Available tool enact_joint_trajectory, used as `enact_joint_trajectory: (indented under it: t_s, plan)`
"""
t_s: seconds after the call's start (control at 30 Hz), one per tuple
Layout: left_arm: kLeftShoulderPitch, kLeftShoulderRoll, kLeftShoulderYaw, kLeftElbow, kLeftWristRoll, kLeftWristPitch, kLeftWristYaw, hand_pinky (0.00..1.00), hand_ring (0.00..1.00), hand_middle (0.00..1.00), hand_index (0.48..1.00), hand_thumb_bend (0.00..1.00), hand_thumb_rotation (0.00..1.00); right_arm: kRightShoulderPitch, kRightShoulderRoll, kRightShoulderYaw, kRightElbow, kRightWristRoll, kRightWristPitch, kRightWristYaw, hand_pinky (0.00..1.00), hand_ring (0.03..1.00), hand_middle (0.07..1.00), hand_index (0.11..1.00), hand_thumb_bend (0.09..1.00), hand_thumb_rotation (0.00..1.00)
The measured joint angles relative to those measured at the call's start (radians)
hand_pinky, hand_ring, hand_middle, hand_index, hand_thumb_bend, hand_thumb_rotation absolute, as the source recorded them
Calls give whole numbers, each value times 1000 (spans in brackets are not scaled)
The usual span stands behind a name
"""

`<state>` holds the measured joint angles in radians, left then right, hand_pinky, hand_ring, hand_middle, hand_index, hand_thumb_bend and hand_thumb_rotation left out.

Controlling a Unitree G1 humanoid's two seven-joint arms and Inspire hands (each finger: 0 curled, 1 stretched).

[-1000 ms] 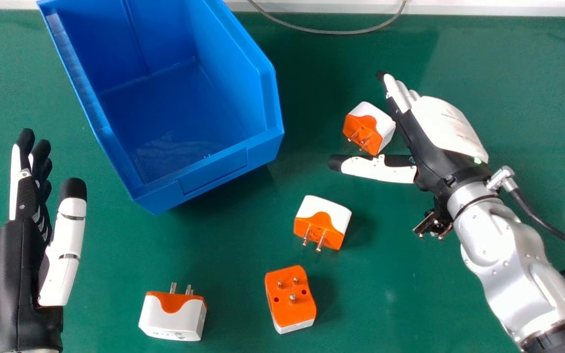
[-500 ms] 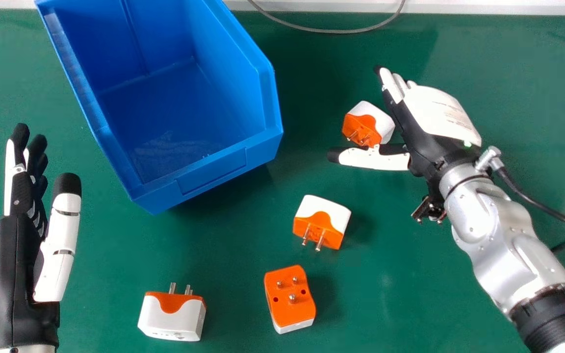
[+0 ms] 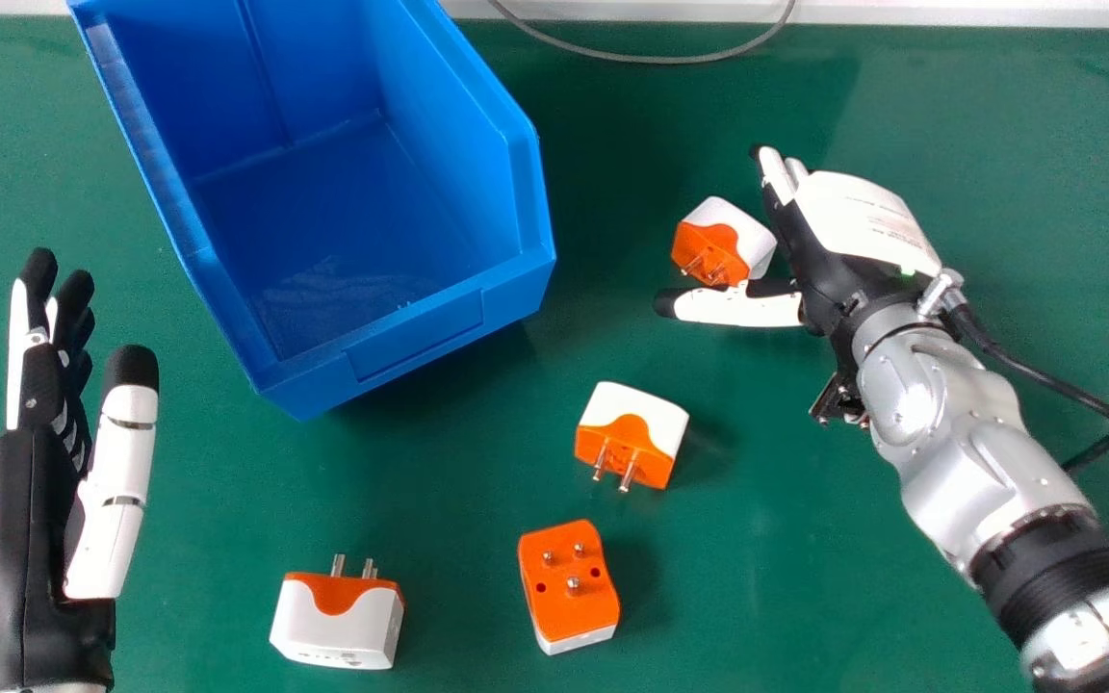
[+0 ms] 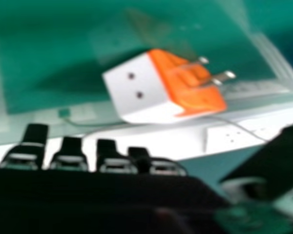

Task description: Pick all objects and put in blue box

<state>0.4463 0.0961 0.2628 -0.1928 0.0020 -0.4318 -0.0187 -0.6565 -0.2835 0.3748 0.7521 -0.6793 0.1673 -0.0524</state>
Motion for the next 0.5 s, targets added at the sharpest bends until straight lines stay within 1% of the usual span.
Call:
enact_joint_trajectory:
  t_s: [0.07,0.2,0.27,0.4,0.43,0.5]
  plan:
    - [-2,0,1,7,0,-7,0,996,979,975,995,410,918,-8,4,11,19,-1,8,0,915,991,1000,992,625,624]
    - [-2,0,1,8,0,-14,0,997,981,978,997,417,923,-20,8,29,41,-2,36,1,917,992,1000,995,622,614]
    - [2,0,0,5,0,-13,0,999,983,979,999,417,931,-29,9,37,48,-2,45,1,919,992,1000,996,622,609]
    - [3,0,0,4,-1,-13,0,1000,988,983,1000,428,931,-44,9,58,63,-4,61,0,905,984,1000,993,625,605]
    - [4,0,0,2,-1,-10,0,1000,989,983,1000,427,931,-46,10,63,66,-4,64,0,903,984,1000,992,626,604]
    - [8,-1,0,-7,-1,1,0,1000,991,983,1000,426,929,-48,11,73,71,-4,68,0,900,982,1000,990,628,609]
